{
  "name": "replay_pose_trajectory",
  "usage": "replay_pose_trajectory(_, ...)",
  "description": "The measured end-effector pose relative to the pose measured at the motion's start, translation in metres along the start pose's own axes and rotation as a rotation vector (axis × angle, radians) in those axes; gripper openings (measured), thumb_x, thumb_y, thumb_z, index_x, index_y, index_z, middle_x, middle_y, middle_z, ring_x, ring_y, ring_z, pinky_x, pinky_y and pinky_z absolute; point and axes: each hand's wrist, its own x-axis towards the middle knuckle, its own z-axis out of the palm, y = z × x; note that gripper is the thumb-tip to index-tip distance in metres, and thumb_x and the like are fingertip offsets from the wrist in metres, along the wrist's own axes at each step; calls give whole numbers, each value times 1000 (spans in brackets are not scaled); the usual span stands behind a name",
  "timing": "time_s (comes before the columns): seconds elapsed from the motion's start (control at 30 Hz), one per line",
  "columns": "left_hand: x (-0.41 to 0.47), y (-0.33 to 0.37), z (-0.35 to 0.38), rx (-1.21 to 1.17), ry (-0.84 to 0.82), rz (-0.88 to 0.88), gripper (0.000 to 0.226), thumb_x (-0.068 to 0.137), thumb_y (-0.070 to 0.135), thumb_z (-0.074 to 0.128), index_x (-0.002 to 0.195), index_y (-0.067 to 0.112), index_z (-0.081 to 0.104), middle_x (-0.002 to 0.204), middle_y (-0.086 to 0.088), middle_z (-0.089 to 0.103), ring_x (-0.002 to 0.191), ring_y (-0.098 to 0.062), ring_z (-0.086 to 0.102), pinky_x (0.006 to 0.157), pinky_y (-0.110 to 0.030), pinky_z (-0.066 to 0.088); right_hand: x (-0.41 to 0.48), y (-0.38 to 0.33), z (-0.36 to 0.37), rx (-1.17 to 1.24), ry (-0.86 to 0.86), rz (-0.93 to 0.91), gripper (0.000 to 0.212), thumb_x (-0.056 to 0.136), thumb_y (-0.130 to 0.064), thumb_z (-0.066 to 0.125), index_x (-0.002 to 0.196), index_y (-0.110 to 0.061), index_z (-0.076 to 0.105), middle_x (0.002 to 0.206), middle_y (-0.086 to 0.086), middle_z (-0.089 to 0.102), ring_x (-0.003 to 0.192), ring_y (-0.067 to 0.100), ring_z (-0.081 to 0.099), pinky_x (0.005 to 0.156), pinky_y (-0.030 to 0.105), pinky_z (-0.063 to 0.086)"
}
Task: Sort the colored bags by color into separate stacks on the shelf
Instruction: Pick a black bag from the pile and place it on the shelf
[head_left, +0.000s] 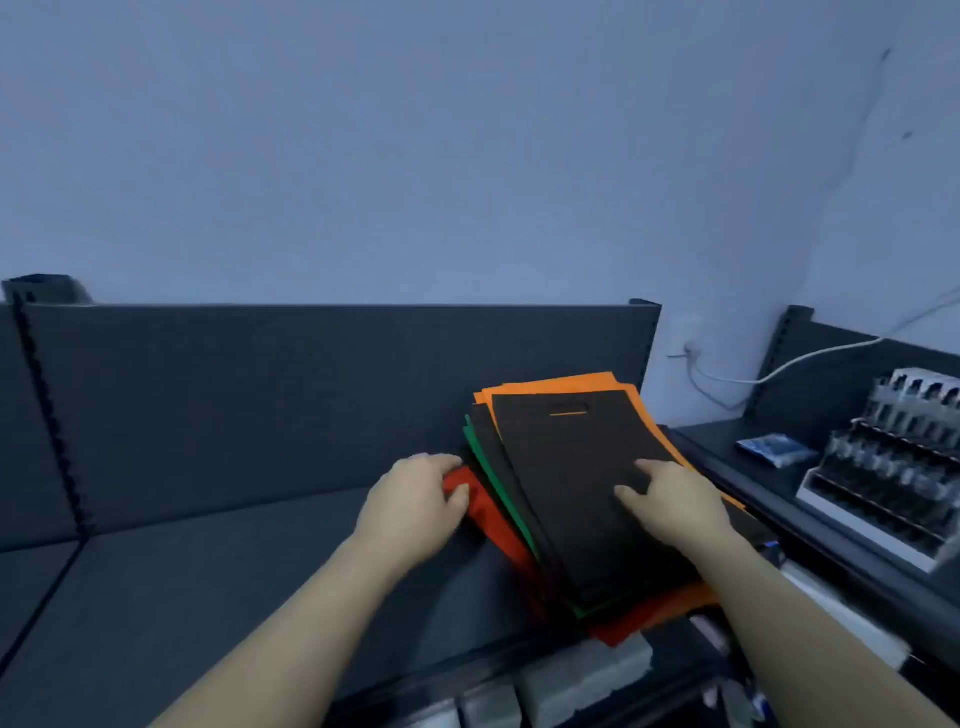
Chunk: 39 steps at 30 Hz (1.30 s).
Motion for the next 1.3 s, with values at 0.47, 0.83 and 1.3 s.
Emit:
replay_pose_trajectory(0.47, 52, 30, 103, -469, -41, -279, 16, 88, 36, 64, 92, 21, 60, 87, 11, 61, 71, 1, 52, 51, -8, 35, 37, 35, 37, -4, -138, -49, 66, 87, -60, 51, 136, -15, 47, 135, 4, 50, 121, 24, 50, 100, 38, 44)
replay_pose_trajectory(0.83, 41, 22, 94, -812, -17, -417, 33, 82, 25, 73, 109, 23, 54, 100, 13, 61, 90, -7, 59, 68, -21, 47, 31, 51, 30, 211, -159, 46, 58, 94, -49, 49, 137, -10, 44, 138, 7, 49, 125, 24, 47, 102, 39, 42)
replay_pose_trajectory(1.3, 28, 5, 88, -862, -45, -513, 47, 79, 15, 75, 120, 21, 52, 111, 5, 65, 99, -17, 62, 89, -38, 52, 19, 40, 21, 450, -240, -13, 54, 100, -37, 43, 149, -16, 30, 143, 1, 45, 130, 20, 43, 101, 31, 38)
